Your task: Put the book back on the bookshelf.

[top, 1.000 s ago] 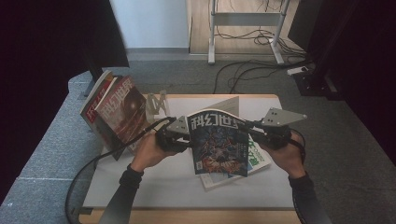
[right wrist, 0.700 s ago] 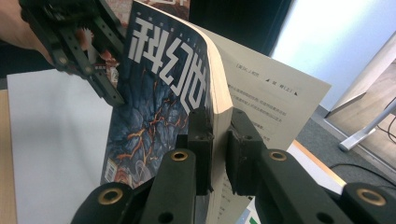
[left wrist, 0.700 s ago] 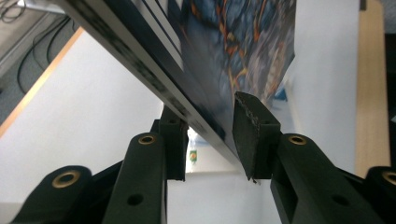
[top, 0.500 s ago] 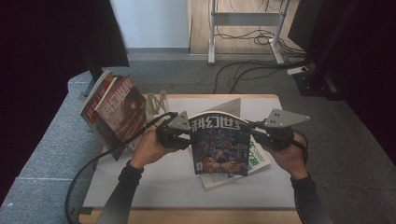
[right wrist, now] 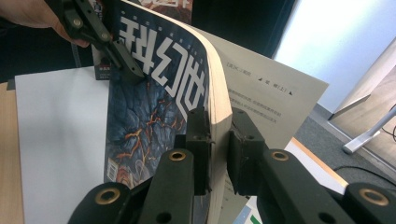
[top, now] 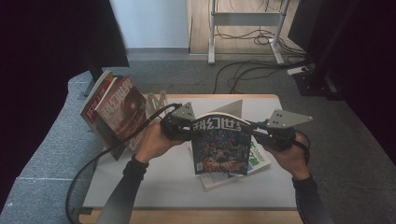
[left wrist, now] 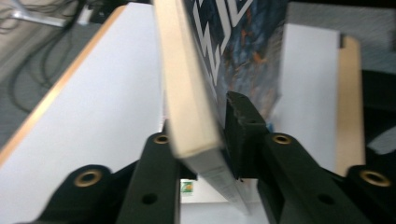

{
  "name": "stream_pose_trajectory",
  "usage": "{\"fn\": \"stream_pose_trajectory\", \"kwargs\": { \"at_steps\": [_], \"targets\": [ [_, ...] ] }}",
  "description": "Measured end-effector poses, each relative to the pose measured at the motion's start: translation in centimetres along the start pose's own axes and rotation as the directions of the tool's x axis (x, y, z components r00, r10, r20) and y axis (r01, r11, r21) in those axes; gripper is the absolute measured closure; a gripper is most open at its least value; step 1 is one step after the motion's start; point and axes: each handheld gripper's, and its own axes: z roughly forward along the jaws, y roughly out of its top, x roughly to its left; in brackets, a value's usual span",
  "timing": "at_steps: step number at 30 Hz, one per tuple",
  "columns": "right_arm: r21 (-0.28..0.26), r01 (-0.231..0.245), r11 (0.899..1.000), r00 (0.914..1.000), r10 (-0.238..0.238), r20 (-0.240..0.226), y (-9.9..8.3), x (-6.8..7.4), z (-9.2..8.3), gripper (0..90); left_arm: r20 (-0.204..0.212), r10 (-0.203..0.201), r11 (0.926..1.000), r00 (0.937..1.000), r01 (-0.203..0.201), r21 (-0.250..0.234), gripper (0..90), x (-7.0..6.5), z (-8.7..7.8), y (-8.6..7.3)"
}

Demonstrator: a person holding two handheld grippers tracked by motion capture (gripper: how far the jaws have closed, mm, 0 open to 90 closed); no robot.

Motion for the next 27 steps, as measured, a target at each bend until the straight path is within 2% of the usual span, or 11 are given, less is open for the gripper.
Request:
{"fn": "stream_pose_trajectory", "kwargs": {
  "at_steps": [6,10,13,18,21,23,27],
  "targets": [
    [0.028,-0.021,0.999,0.9987,0.019,0.048,-0.1,-0.4,-0.1,73.1,0.056,-0.033,0.9994,0.9979,0.033,0.002,80.2,-0.1,-0.2,0.1],
    [0.061,-0.034,0.998,0.9962,0.029,0.082,-0.4,-0.6,0.0,69.0,0.065,-0.036,0.9993,0.9972,0.036,0.006,81.4,-0.3,-0.4,0.0],
    [0.086,-0.053,0.995,0.9937,0.044,0.103,-1.1,-0.8,0.2,65.7,0.057,-0.037,0.9993,0.9977,0.037,0.005,82.0,-0.4,-0.6,-0.1],
    [0.119,-0.103,0.988,0.9868,0.086,0.137,-3.2,-1.5,0.2,55.3,0.047,-0.054,0.9985,0.9974,0.054,0.009,82.0,-0.5,-0.8,-0.2],
    [0.146,-0.148,0.978,0.9796,0.125,0.158,-4.9,-1.8,0.2,46.3,0.048,-0.069,0.9976,0.9965,0.069,0.007,82.1,-0.4,-0.9,-0.3],
    [0.163,-0.158,0.974,0.977,0.13,0.169,-5.9,-1.9,0.3,40.3,0.045,-0.073,0.9973,0.9963,0.073,0.002,82.1,-0.3,-1.0,-0.5],
    [0.222,-0.178,0.959,0.972,0.136,0.192,-8.2,-1.9,0.7,27.2,0.04,-0.086,0.9962,0.9955,0.087,-0.005,82.2,-0.2,-1.2,-0.8]
  ]
}}
